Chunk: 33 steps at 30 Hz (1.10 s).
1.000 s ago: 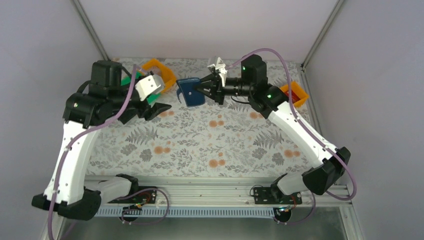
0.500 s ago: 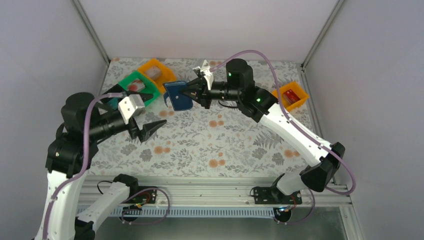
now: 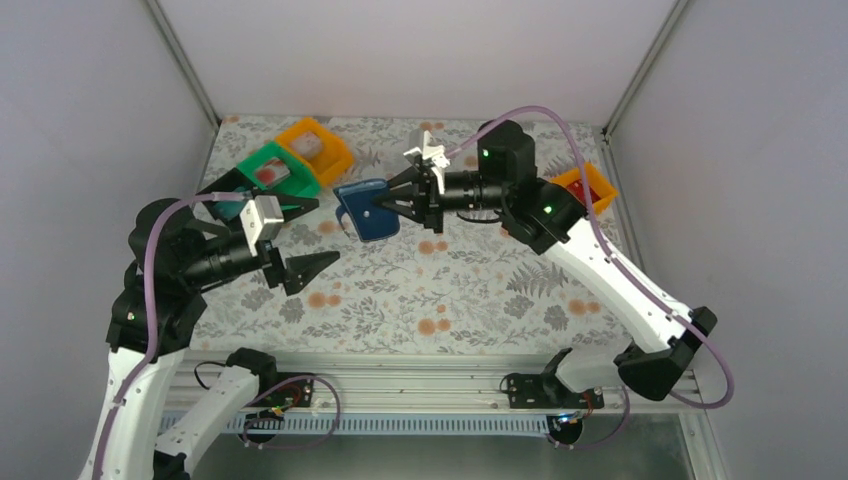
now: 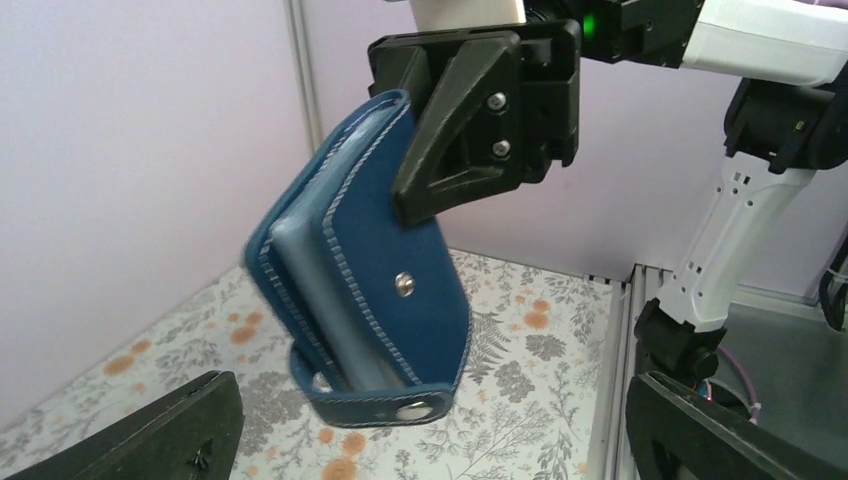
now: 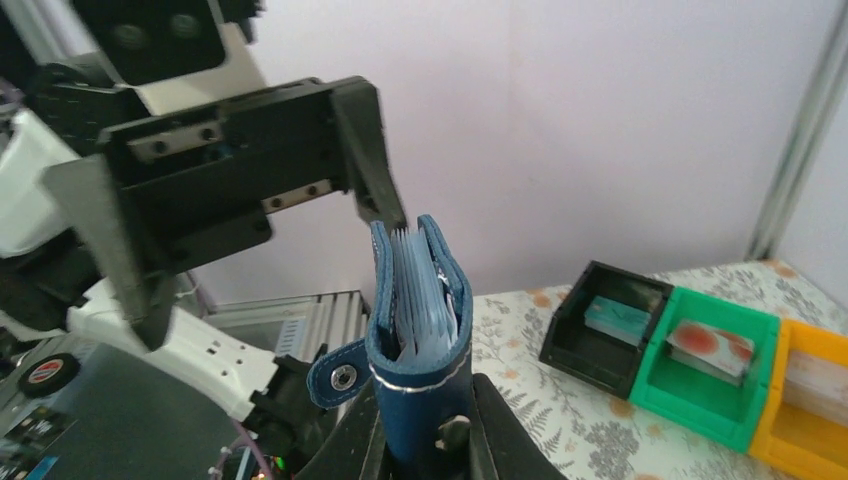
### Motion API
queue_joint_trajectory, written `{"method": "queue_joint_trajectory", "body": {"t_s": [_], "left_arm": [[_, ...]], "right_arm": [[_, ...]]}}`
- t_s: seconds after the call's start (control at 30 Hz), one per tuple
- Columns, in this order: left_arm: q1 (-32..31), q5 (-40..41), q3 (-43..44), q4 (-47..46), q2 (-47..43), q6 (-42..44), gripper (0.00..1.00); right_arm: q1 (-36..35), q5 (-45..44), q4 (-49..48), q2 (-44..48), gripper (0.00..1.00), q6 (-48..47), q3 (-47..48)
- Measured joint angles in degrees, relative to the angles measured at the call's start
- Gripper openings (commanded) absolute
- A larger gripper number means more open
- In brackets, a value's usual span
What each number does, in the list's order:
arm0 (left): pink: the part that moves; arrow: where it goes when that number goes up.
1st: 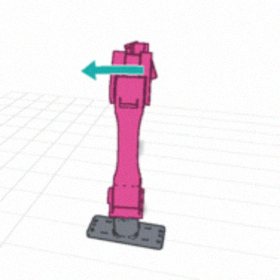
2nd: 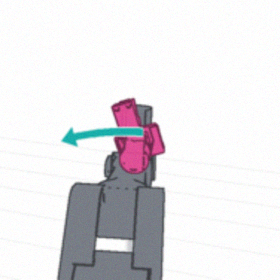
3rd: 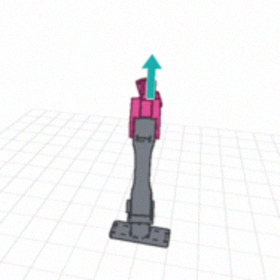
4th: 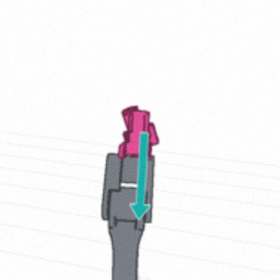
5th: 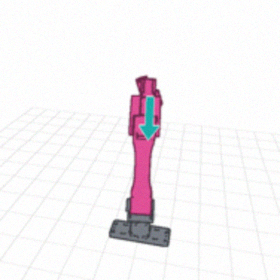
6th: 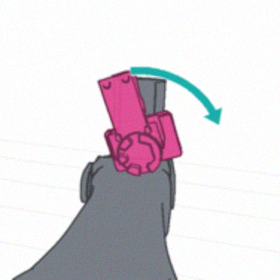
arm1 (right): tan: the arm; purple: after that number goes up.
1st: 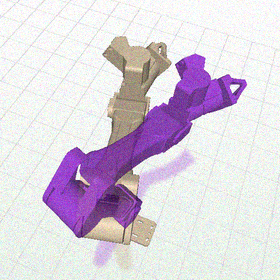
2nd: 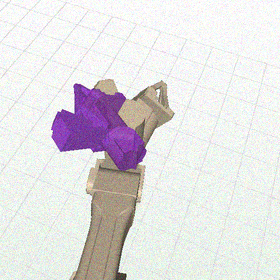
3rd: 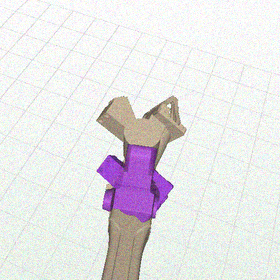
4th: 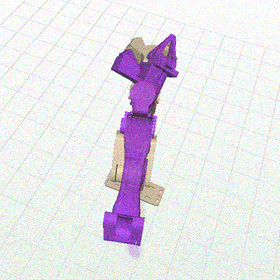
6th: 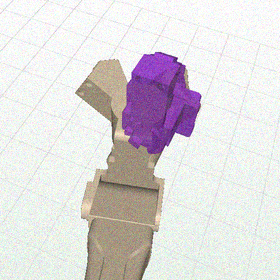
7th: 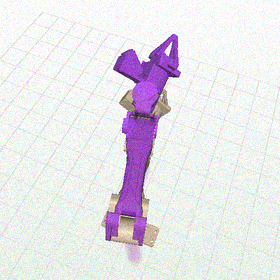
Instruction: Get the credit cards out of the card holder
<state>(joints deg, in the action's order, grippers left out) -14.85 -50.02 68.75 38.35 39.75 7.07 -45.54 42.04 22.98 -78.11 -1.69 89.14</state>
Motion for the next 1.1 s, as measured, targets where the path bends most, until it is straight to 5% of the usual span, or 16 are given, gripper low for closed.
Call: {"method": "queue_joint_trajectory", "body": {"t_s": [0.17,0.53,0.77,1.1], "left_arm": [[0.0,-2.34,-0.07,0.44,-1.03,3.78,0.85],[0.98,-3.58,1.7,-0.02,6.75,6.84,0.84],[0.98,-7.74,3.28,3.23,10.01,13.38,0.58],[0.31,-10.23,-0.04,-1.62,10.84,12.44,0.51]], "right_arm": [[0.0,4.07,-0.04,2.69,0.04,-2.08,-1.16],[0.0,7.91,-2.05,4.35,0.04,-5.07,-2.16],[0.02,8.72,-2.32,4.22,0.04,-8.66,-1.73],[0.07,11.61,-0.87,3.06,0.05,-14.01,-0.48]]}}
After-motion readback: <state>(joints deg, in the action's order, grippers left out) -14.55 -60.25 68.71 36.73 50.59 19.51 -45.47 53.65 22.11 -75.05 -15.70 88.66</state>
